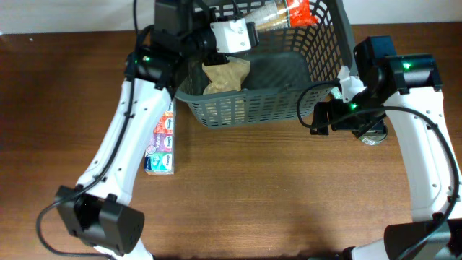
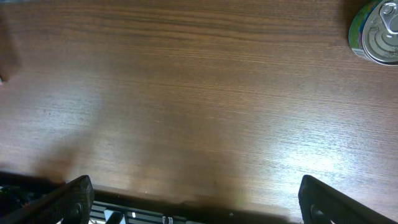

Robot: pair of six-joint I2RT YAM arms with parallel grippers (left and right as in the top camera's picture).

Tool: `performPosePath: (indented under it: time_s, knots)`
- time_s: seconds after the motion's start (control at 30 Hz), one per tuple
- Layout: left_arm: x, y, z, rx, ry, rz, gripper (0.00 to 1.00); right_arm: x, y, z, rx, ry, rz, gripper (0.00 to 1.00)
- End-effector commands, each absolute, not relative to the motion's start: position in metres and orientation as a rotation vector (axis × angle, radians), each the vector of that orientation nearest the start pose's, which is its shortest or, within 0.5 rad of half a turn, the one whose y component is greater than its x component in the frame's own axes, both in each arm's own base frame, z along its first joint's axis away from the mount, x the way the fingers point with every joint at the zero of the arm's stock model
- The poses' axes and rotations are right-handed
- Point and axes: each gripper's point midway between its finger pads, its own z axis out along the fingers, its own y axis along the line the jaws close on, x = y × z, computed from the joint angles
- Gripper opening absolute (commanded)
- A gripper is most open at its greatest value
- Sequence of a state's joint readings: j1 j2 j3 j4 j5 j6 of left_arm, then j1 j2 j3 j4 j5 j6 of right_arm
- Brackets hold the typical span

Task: Pack container
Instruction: 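Lift the spaghetti package over the basket and drop it in, then move the left gripper down to the Kleenex tissue multipack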

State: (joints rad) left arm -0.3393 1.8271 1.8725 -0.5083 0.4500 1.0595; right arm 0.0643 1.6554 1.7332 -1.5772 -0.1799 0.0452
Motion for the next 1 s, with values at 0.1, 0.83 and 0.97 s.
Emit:
performPosePath:
  time_s: [0.1, 0.83, 0.97]
  knots:
    - [0.458, -0.275, 0.366, 1.516, 1.204, -0.04, 0.02, 0.297, 0.052, 0.211, -0.047, 3.074, 0.3, 0.99]
    - [0.412, -0.264, 0.389, 1.567, 1.209, -0.048, 0.99, 0.297, 0.052, 0.211, -0.047, 3.074, 0.3, 0.99]
    - [0.394, -0.25, 0.435, 1.505, 1.154, 0.033, 0.99, 0.297, 0.052, 0.211, -0.047, 3.073, 0.3, 0.99]
